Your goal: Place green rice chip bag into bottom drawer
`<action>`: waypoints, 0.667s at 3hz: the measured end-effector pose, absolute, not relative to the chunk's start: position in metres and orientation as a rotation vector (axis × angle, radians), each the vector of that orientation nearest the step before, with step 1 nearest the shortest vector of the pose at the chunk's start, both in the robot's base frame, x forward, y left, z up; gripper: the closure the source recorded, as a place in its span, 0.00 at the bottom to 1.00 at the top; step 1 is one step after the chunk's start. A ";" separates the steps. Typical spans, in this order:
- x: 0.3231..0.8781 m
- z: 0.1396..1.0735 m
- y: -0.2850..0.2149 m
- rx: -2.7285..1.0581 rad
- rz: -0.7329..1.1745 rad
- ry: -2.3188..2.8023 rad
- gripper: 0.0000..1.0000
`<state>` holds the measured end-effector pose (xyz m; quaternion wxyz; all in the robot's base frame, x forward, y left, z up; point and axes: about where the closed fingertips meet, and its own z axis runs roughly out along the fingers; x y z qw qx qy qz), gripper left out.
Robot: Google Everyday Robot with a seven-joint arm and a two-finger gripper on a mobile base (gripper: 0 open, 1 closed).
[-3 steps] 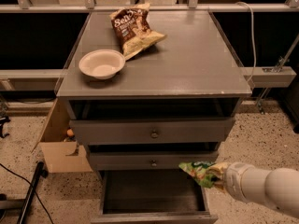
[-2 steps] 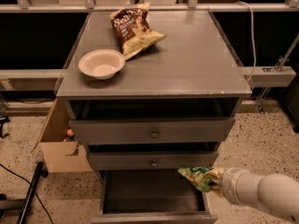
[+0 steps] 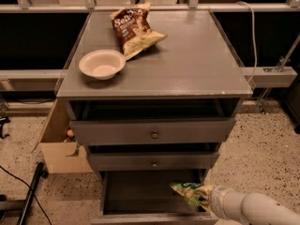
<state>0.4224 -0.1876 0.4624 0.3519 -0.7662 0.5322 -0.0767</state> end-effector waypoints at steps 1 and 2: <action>0.425 0.460 -0.184 -1.984 -0.193 1.371 1.00; 0.434 0.449 -0.170 -1.988 -0.172 1.342 1.00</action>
Offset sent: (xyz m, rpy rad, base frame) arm 0.0225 0.0321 -0.0256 0.0335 -0.0016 0.0556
